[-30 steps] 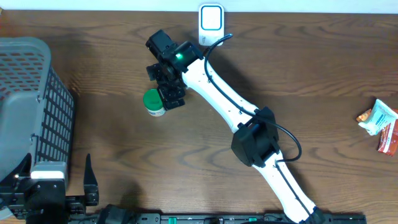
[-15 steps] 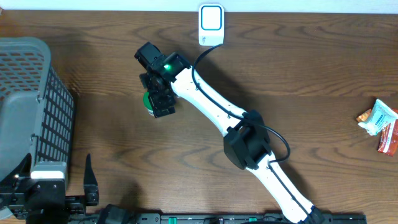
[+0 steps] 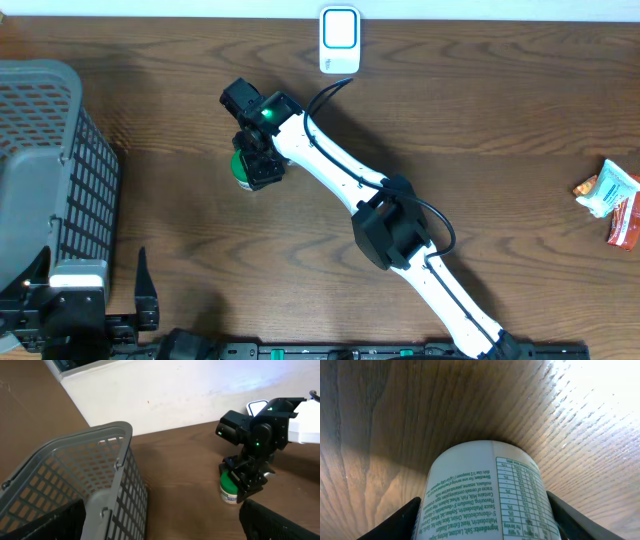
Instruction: Scan the item barcode
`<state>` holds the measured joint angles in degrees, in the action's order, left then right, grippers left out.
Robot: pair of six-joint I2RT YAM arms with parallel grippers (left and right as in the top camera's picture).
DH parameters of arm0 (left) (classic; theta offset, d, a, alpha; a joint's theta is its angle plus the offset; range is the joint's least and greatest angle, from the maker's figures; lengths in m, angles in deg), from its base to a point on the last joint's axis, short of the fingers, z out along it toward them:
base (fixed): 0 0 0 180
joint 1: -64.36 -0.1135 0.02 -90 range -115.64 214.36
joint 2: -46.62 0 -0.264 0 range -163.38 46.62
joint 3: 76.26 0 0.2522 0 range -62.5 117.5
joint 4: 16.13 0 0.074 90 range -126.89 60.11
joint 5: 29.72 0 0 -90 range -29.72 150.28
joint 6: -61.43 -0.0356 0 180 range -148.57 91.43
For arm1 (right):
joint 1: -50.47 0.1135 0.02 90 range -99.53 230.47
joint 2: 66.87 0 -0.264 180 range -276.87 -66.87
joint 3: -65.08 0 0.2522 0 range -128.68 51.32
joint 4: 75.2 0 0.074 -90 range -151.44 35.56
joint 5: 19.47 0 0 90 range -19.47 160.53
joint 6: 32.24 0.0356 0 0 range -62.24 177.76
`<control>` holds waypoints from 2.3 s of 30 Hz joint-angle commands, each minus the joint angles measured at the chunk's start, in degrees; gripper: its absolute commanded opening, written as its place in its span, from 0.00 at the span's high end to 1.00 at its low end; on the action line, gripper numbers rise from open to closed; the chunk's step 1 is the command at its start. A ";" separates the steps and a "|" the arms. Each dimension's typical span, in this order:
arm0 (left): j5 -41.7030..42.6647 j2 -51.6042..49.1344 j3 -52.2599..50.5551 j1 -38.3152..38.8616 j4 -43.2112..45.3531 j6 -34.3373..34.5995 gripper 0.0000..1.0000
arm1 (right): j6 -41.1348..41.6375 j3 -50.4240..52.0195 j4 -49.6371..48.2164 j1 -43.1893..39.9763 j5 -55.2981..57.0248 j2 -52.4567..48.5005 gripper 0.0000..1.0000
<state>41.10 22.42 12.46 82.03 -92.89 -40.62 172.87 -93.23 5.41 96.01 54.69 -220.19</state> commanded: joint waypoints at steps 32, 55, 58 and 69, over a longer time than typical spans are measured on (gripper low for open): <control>0.50 0.28 0.09 -0.24 0.02 -0.33 0.02 | -114.92 -0.09 30.49 -19.30 11.54 0.46 0.39; 0.50 0.28 0.09 -0.24 0.02 -0.33 0.02 | -73.44 -0.07 30.51 -13.03 23.80 21.77 0.01; 0.50 0.28 0.09 -0.24 0.02 -0.33 0.02 | -69.44 2.19 30.49 -13.97 22.12 21.51 0.01; 0.48 0.28 0.09 -0.24 0.02 -0.33 0.02 | -65.92 24.35 19.58 -17.49 19.58 21.51 0.01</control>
<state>41.10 22.42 12.48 82.03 -92.89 -40.62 105.55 -72.03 28.73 78.90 74.80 -198.46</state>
